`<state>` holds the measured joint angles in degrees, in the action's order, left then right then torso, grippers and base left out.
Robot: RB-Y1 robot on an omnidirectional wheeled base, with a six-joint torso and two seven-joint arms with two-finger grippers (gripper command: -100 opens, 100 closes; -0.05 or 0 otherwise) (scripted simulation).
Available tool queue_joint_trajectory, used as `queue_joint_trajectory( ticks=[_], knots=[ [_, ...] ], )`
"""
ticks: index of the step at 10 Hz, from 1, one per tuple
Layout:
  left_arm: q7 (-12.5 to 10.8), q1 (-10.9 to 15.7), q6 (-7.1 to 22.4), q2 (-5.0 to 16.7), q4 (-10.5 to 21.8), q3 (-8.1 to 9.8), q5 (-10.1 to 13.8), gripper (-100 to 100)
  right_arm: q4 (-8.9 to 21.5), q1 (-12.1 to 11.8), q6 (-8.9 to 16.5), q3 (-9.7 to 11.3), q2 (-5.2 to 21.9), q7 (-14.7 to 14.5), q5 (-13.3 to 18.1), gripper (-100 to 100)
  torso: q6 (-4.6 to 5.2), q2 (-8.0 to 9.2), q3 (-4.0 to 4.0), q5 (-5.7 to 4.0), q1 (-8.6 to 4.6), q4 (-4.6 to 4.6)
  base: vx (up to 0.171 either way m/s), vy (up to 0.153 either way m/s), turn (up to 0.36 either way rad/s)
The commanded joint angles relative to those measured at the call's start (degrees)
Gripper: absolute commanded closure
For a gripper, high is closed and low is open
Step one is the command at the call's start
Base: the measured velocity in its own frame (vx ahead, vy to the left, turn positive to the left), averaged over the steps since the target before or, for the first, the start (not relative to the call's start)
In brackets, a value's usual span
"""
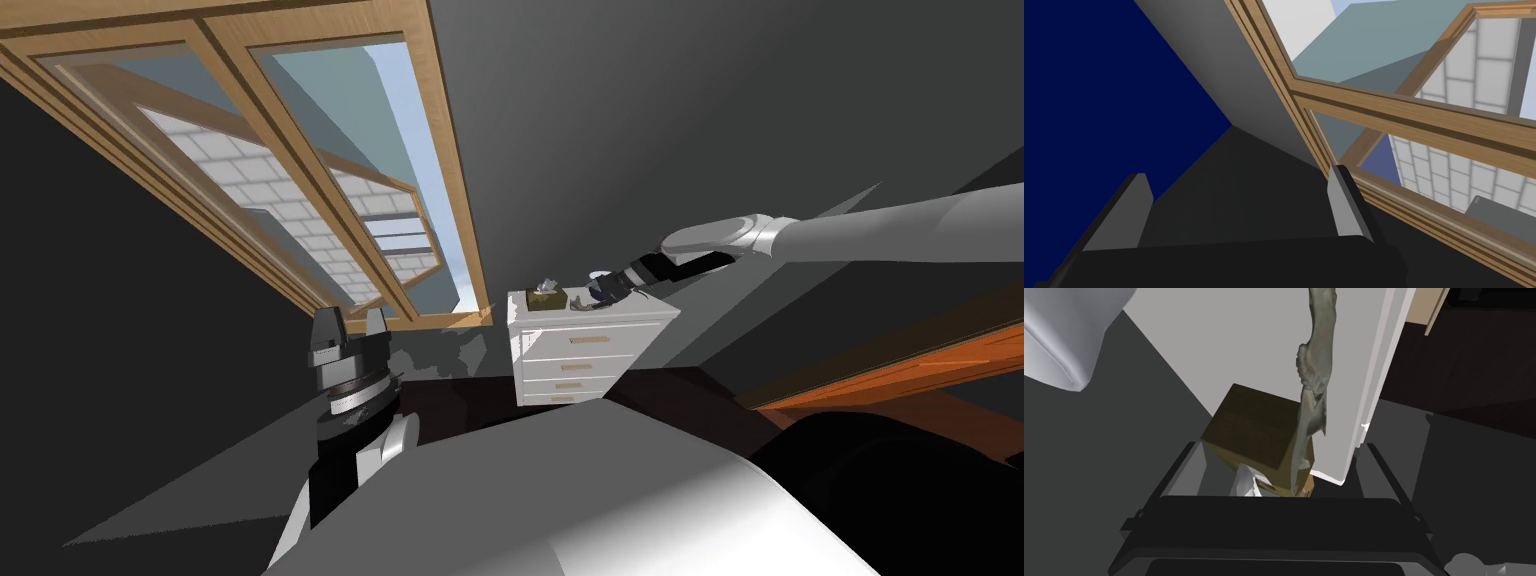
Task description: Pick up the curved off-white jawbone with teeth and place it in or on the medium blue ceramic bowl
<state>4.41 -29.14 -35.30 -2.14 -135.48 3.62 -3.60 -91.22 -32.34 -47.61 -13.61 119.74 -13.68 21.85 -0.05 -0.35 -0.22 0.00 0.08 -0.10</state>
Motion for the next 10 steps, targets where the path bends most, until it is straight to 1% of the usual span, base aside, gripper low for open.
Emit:
queue_joint_trajectory(
  ticks=[1,2,3,5,6,8,10],
  knots=[
    [0.00,0.00,0.00,0.00,0.00,0.00,0.00,0,0.13,-0.06,-0.13,0.67,2.07,0.01,-0.02,-100,0.00,0.00,0.00,0.00,0.00,0.00,0.041,0.030,-0.038],
    [0.00,0.00,0.00,0.00,0.00,0.00,0.00,0,0.63,-0.89,-0.34,1.67,4.18,-0.38,-0.88,-100,0.00,0.04,0.02,-0.01,-0.06,0.01,0.052,0.042,-0.056],
    [0.00,0.00,0.00,0.00,0.00,0.00,0.00,0,0.63,-0.89,-0.34,1.67,4.92,-0.38,-0.88,-100,0.00,0.02,0.01,-0.02,-0.03,0.01,0.040,0.037,-0.035],
    [0.00,0.00,0.00,0.00,0.00,0.00,0.00,0,1.35,-2.43,-0.69,3.68,8.88,-1.04,-2.62,-100,0.00,0.04,0.03,-0.02,-0.05,0.01,0.049,0.040,-0.069],
    [0.00,0.00,0.00,0.00,0.00,0.00,0.00,0,1.35,-2.43,-0.69,3.68,9.72,-1.04,-2.62,-100,0.01,0.03,0.02,-0.02,-0.03,0.01,0.033,0.034,-0.026],
    [0.00,0.00,0.00,0.00,0.00,0.00,0.00,0,1.67,-3.81,-0.99,5.52,13.22,-1.51,-4.12,-100,0.00,0.09,0.05,-0.03,-0.08,0.02,0.034,0.031,-0.051],
    [0.00,0.00,0.00,0.00,0.00,0.00,0.00,0,1.48,-5.12,-1.44,7.23,15.54,-1.83,-5.25,-100,0.00,0.11,0.06,-0.03,-0.10,0.02,0.023,0.027,-0.058]
  ],
)
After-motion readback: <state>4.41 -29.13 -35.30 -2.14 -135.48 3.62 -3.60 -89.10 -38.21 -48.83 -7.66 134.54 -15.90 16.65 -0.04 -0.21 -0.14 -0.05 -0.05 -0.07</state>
